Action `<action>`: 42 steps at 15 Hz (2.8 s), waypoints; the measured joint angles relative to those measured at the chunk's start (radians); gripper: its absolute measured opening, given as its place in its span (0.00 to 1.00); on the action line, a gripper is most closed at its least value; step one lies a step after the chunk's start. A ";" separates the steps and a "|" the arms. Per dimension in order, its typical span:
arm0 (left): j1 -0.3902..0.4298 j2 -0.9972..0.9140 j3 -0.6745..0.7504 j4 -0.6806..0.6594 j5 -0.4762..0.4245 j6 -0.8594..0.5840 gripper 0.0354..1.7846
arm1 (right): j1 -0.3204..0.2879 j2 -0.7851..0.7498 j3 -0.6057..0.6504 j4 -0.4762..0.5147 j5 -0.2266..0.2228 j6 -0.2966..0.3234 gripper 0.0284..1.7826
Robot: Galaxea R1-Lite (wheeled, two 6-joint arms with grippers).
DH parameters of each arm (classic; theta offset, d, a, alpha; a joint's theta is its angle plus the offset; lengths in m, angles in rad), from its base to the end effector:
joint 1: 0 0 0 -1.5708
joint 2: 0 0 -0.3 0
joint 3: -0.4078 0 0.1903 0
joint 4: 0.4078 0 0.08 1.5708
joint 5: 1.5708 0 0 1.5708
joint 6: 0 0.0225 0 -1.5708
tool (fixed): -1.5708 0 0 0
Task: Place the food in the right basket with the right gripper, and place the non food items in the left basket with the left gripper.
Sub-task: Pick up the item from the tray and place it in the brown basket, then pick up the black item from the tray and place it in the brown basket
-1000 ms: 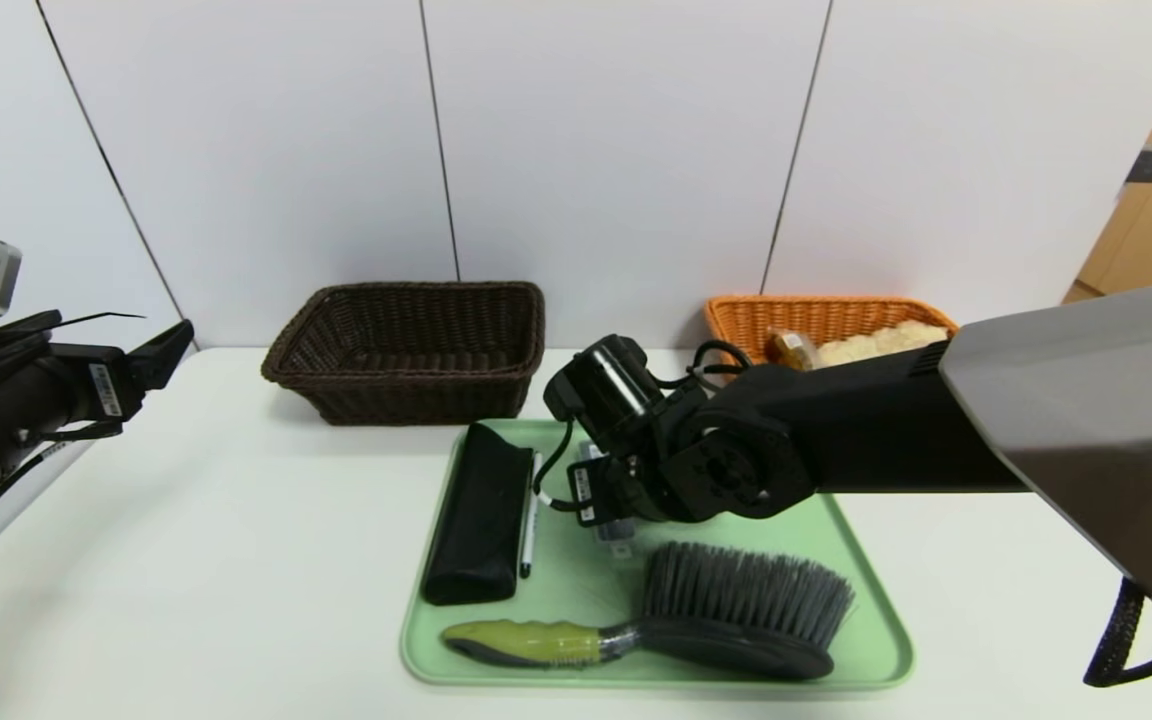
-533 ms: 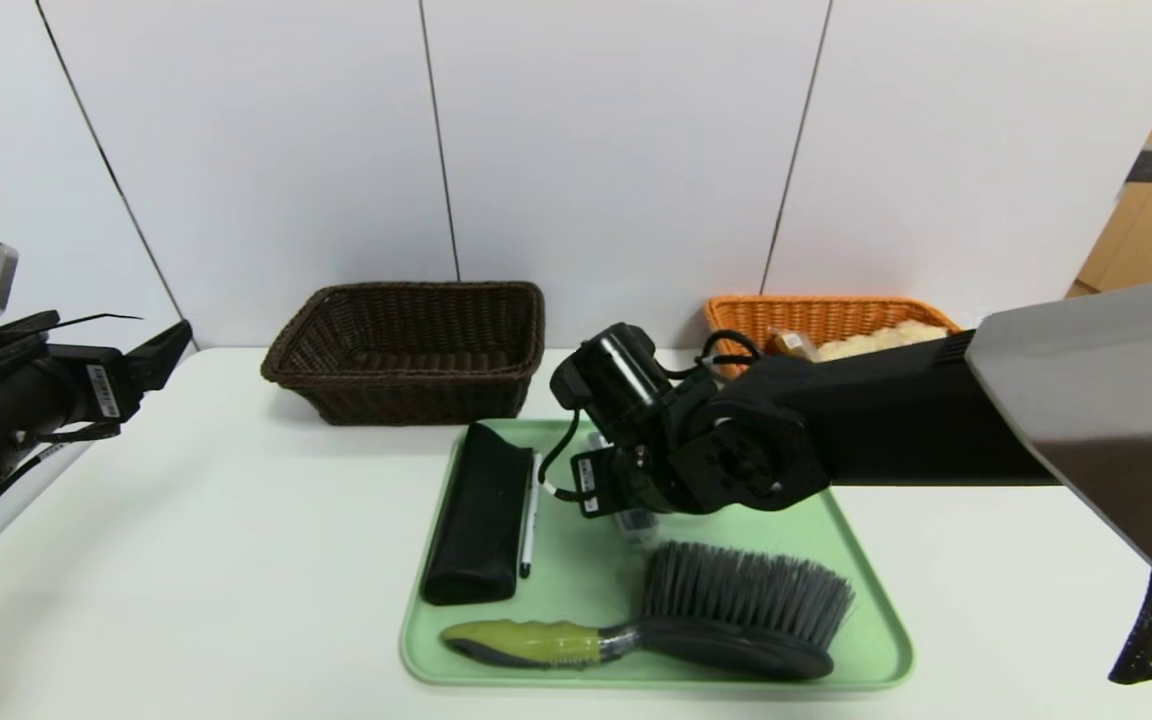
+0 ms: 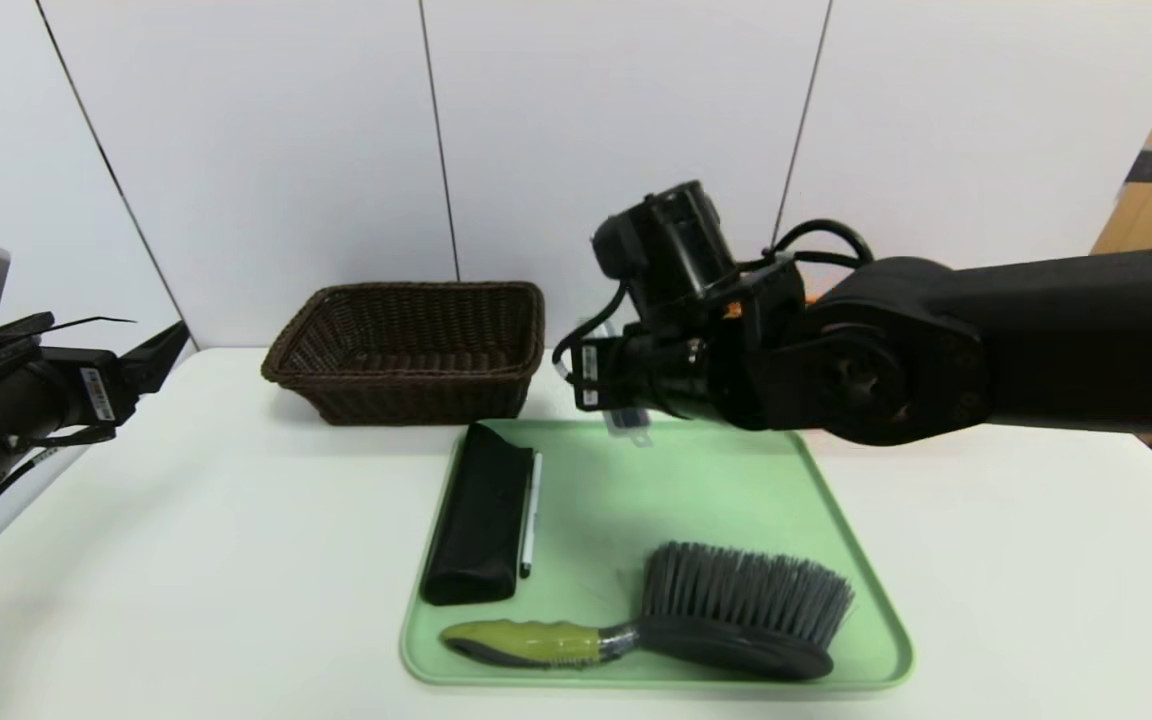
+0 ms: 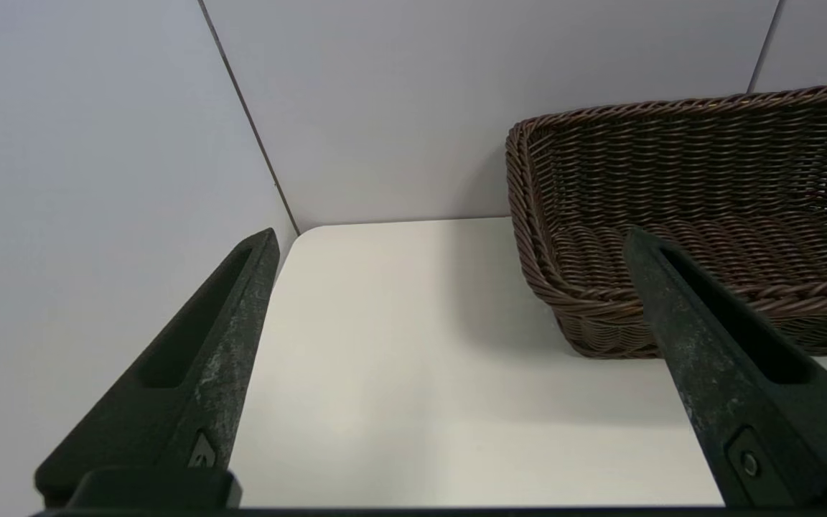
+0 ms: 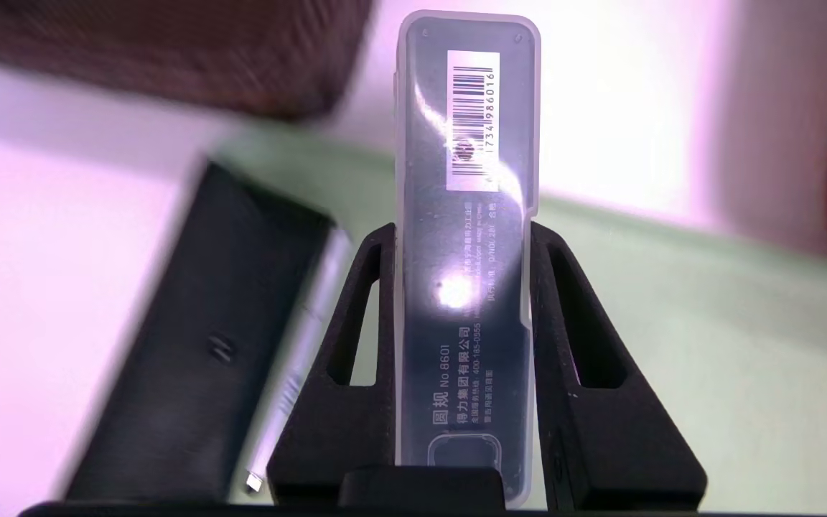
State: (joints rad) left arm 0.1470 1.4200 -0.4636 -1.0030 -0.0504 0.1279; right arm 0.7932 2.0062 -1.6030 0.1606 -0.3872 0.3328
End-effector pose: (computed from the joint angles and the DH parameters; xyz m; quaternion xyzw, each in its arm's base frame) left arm 0.2175 0.0311 0.2021 0.0661 -0.0201 0.0497 0.9964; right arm 0.2881 0.2805 0.2190 0.0032 0.2600 0.1527 0.9535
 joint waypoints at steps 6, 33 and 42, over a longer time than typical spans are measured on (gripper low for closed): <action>0.000 -0.008 0.009 0.001 0.002 0.005 0.94 | 0.004 0.060 -0.063 -0.594 0.082 -0.279 0.28; -0.039 -0.080 0.023 0.000 -0.038 0.024 0.94 | -0.056 0.416 -0.348 -0.849 0.122 -0.501 0.82; -0.629 -0.027 -0.090 0.241 0.241 -0.019 0.94 | -0.281 -0.237 0.187 -0.749 0.098 -0.608 0.92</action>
State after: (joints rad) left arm -0.4819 1.3926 -0.5536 -0.7619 0.1909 0.1085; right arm 0.5123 1.7689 -1.4162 -0.5879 -0.2896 -0.2755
